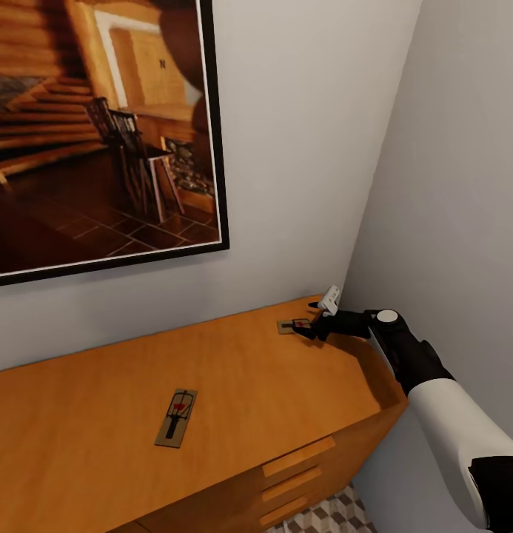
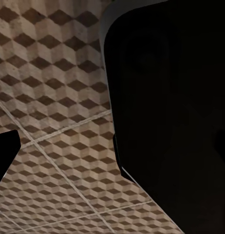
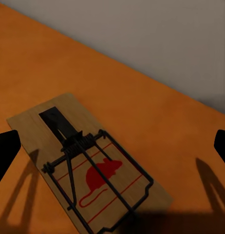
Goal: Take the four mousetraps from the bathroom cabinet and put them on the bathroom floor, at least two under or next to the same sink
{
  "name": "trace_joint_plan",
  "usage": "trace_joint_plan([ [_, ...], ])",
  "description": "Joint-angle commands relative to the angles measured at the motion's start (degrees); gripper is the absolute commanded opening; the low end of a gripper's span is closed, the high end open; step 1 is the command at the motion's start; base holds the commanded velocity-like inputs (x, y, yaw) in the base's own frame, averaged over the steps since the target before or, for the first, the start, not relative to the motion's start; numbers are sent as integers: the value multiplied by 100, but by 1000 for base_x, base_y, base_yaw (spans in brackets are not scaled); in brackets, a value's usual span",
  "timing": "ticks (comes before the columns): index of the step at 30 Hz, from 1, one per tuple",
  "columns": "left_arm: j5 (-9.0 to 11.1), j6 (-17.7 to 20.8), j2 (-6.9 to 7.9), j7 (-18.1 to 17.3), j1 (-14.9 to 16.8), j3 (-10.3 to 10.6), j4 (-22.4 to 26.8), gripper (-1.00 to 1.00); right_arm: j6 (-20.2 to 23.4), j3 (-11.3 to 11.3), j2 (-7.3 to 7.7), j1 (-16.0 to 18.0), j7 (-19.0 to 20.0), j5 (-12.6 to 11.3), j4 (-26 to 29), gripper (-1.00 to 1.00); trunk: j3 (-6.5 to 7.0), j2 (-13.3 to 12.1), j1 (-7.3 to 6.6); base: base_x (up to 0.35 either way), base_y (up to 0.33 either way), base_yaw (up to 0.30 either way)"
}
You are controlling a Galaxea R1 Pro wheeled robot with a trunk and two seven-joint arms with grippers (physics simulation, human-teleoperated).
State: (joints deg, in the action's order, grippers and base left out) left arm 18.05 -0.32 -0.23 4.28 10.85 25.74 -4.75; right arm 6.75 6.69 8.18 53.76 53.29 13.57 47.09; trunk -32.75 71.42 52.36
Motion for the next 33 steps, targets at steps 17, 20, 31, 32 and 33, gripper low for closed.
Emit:
trace_joint_plan([
  [17,50,-3,-15,3,5,45,-9,100,45,8,6,3,14,6,11,100,-5,3,0,0,0,0],
  [20,50,-3,-19,3,5,45,-7,100,45,8,6,3,14,6,11,100,-5,3,0,-2,0,0],
  [31,50,-3,-14,6,3,45,-6,100,45,8,2,3,14,6,11,100,-5,3,0,-71,0,0],
  [32,50,-3,-14,5,3,45,-7,100,45,8,2,3,14,6,11,100,-5,3,0,-17,0,0],
  [33,50,-3,-14,5,4,45,-7,100,45,8,3,3,14,6,11,100,-5,3,0,-13,0,0],
])
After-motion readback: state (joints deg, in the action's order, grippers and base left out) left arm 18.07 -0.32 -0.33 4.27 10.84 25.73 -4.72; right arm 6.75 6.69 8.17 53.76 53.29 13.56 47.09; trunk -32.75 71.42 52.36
